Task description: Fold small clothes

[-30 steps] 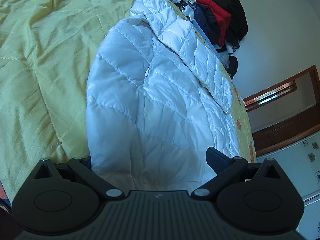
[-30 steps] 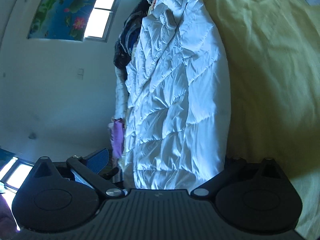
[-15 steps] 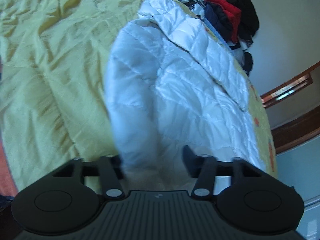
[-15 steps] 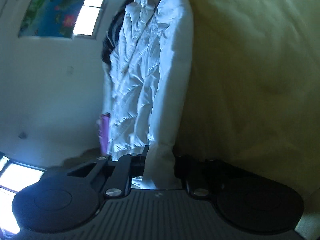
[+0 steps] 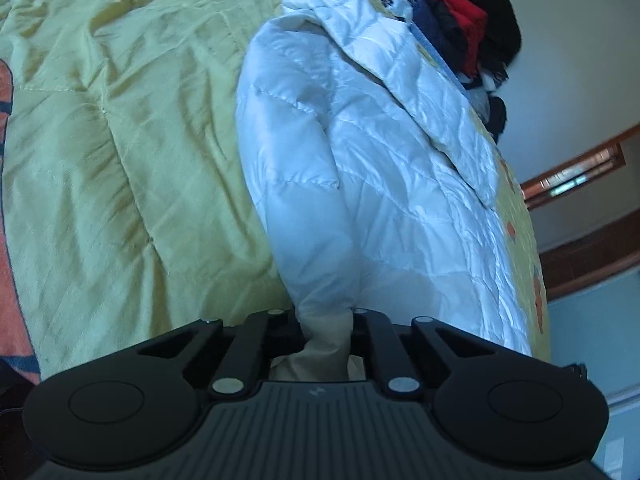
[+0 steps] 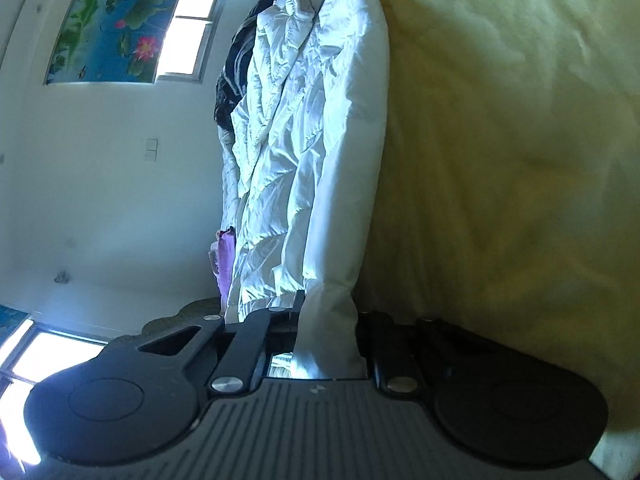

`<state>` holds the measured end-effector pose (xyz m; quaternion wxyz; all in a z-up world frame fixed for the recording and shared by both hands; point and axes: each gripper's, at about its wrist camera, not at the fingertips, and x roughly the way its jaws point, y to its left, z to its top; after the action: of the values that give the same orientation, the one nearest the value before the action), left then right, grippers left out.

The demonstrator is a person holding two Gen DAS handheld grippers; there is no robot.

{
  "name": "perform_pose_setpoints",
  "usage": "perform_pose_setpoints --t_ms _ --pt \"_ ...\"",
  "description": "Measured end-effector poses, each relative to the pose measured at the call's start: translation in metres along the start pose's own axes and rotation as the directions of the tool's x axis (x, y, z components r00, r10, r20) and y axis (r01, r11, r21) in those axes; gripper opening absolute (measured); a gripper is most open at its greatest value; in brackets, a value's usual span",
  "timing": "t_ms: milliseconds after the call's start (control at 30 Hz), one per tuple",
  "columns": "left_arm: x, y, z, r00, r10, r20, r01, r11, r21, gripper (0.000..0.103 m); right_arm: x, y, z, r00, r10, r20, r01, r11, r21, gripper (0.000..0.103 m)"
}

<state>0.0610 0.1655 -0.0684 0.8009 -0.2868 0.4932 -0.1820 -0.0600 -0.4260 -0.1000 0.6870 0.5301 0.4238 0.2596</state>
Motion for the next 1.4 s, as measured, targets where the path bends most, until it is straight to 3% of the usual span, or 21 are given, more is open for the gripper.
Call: perform_pose_setpoints --t_ms 167,333,600,733,833,933,1033,1200,1267,1400 --pt "-0.027 0.003 -0.002 0.997 -0.066 -0.029 0.066 0.997 0.025 0.008 -0.024 0.006 -0.01 0.998 0.037 -0.041 -0.038 0.999 -0.023 0.014" --pt "-0.033 0.0 0.027 0.984 -0.173 0.034 0.173 0.985 -0.016 0.009 -0.035 0.011 0.002 0.994 0.105 -0.03 -0.106 0.994 -0.026 0.014" --pt "-0.011 -0.036 0.119 0.953 -0.245 0.179 0.249 0.968 -0.004 0.009 -0.027 0.066 0.104 0.958 0.261 0.119 -0.235 0.952 -0.196 0.015" --pt "0.006 -0.06 0.17 0.936 -0.254 0.243 0.256 0.966 0.022 0.009 -0.007 0.078 0.167 0.937 0.295 0.186 -0.258 0.945 -0.2 0.015" --pt "0.02 -0.079 0.212 0.931 -0.224 0.287 0.217 0.975 0.055 0.009 0.018 0.079 0.212 0.929 0.289 0.23 -0.255 0.952 -0.167 0.015" --pt "0.043 -0.091 0.255 0.937 -0.169 0.306 0.16 0.986 0.057 0.009 0.043 0.082 0.256 0.924 0.263 0.279 -0.233 0.963 -0.138 0.015" --pt "0.078 -0.091 0.291 0.951 -0.108 0.291 0.105 0.994 0.025 0.009 0.076 0.085 0.294 0.931 0.206 0.301 -0.175 0.977 -0.126 0.015" --pt "0.133 -0.072 0.319 0.969 -0.026 0.245 0.038 0.998 -0.045 0.009 0.117 0.068 0.342 0.947 0.11 0.302 -0.091 0.993 -0.075 0.019" --pt "0.155 -0.054 0.327 0.98 -0.014 0.199 0.038 0.992 -0.119 0.012 0.133 0.05 0.358 0.955 0.09 0.282 -0.091 0.996 -0.009 0.019" --pt "0.178 -0.026 0.333 0.984 -0.079 0.157 0.116 0.965 -0.237 0.014 0.151 0.016 0.371 0.962 0.093 0.255 -0.122 0.987 0.1 0.03"
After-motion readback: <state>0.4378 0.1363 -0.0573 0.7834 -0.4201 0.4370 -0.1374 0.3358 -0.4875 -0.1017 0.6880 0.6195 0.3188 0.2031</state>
